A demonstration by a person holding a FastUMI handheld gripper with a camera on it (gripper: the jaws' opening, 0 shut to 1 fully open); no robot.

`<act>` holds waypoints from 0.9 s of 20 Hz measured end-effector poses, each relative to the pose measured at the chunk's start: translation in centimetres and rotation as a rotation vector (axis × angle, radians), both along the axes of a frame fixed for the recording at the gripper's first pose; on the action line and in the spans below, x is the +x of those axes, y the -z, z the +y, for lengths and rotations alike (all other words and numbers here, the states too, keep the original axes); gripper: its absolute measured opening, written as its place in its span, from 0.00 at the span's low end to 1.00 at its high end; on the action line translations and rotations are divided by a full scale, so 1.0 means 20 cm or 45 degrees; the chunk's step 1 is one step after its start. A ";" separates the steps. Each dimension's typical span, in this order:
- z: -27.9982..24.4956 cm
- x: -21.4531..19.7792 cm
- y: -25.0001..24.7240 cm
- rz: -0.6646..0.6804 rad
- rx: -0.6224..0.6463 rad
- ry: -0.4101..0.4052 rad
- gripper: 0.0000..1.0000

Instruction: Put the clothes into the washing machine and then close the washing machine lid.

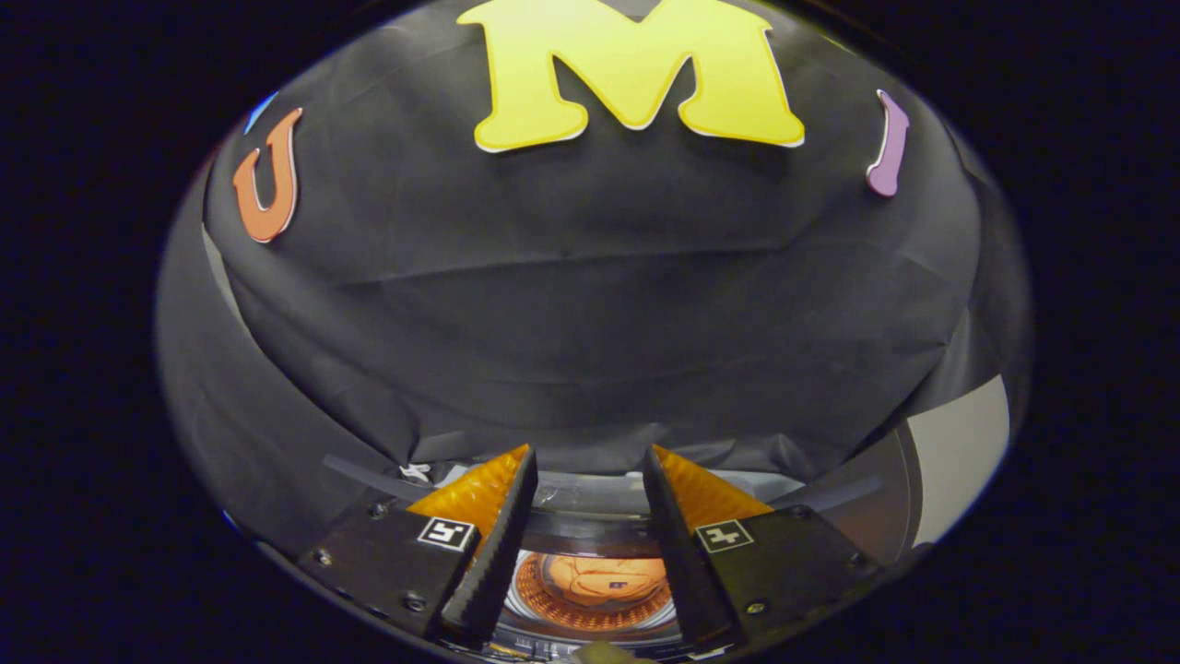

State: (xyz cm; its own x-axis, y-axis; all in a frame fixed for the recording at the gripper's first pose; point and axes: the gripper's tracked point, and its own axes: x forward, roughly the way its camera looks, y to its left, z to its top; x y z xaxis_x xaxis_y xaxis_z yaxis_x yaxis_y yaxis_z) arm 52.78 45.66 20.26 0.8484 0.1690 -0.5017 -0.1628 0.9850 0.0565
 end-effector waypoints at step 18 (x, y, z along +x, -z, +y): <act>-0.03 -0.33 0.13 -0.032 -0.026 0.025 0.73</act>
